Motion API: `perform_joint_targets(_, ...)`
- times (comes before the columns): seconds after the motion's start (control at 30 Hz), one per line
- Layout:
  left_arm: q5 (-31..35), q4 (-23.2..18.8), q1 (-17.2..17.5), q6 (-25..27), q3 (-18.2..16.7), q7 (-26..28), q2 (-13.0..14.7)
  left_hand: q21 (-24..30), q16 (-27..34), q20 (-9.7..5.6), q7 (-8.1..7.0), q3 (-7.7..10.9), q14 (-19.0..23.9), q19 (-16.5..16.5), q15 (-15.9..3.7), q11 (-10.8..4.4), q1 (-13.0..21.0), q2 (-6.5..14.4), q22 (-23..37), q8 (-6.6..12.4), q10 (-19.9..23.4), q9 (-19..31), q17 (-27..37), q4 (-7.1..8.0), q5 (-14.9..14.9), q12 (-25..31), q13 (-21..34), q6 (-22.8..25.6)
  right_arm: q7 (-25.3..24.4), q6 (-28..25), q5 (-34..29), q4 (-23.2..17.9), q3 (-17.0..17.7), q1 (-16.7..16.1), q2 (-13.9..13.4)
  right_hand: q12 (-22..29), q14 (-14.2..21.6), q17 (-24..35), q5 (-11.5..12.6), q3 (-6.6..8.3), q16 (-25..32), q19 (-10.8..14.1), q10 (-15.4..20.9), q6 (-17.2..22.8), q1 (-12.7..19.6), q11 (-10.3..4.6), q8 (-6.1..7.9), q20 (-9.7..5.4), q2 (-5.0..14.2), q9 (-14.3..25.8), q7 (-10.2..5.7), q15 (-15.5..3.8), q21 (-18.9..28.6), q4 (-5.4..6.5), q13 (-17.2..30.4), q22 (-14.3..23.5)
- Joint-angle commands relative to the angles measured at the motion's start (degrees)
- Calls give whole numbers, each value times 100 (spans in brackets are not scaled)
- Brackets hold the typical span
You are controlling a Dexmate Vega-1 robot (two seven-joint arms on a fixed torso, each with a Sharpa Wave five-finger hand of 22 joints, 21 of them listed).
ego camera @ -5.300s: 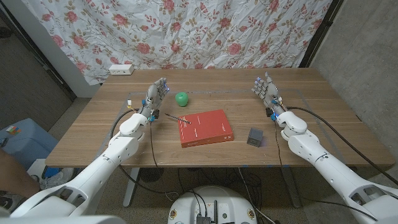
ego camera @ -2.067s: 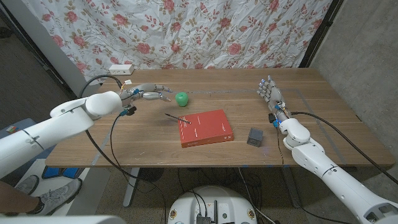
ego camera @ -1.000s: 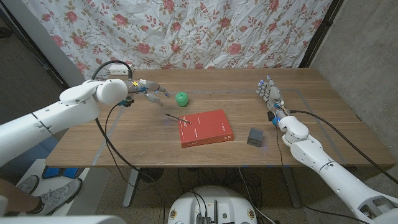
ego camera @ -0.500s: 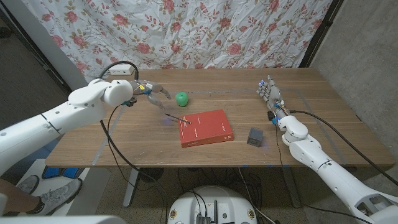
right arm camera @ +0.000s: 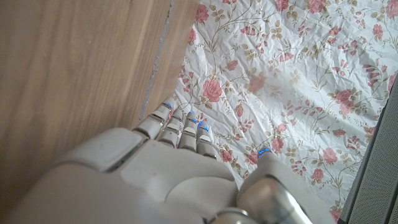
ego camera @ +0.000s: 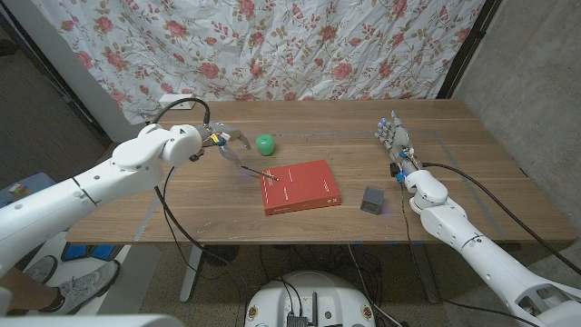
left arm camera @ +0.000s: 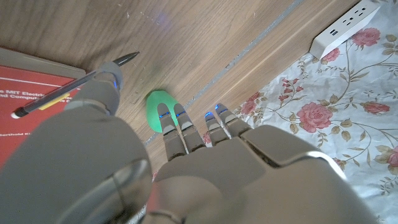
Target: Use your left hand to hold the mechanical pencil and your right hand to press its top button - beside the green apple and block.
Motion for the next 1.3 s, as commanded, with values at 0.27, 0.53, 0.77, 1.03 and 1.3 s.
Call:
perform_joint_targets(0.27,576,-129,380,483,115,120,-497,40,41,-431,61,-106,62,-62,-771,30,102,79,13,19,210,13,32,1,18,15,24,217,-73,24,41,-47,58,-132,-24,34,27,-3,19,52,33,-9,16,42,22,-2,17,30,16,19,-6,-25,34,-2,0,11)
perform_joint_targets(0.53,468,-163,531,650,118,158,-582,73,64,-419,115,-129,171,23,-796,32,230,150,13,-19,404,13,30,-16,36,39,26,204,-140,8,36,-136,98,-230,-80,33,29,-13,19,61,35,-8,14,52,17,5,20,39,19,19,-5,-15,35,-5,0,11)
perform_joint_targets(0.77,398,-195,620,749,95,203,-538,82,70,-394,155,-113,259,71,-783,28,387,256,13,-42,580,14,27,-22,64,45,21,221,-165,39,33,-127,98,-253,-50,38,24,-20,19,69,35,-8,28,53,11,-1,20,47,21,19,4,-18,36,-7,0,11)
perform_joint_targets(1.03,398,-181,665,774,116,302,-508,88,88,-371,180,-104,446,145,-838,27,587,395,10,-18,833,17,25,-21,98,47,16,410,-201,65,1,-113,73,-262,-8,40,35,-33,18,80,42,-4,36,64,2,-4,23,61,22,19,-4,-17,38,-10,1,12)
perform_joint_targets(1.3,463,-75,629,650,203,417,-519,118,79,-377,90,-141,621,325,-908,20,770,490,11,23,1058,18,23,-20,114,32,14,706,-263,69,-17,-156,77,-307,1,51,43,-42,19,91,47,-3,65,107,-4,-12,37,61,26,20,-1,-22,39,-13,1,12)
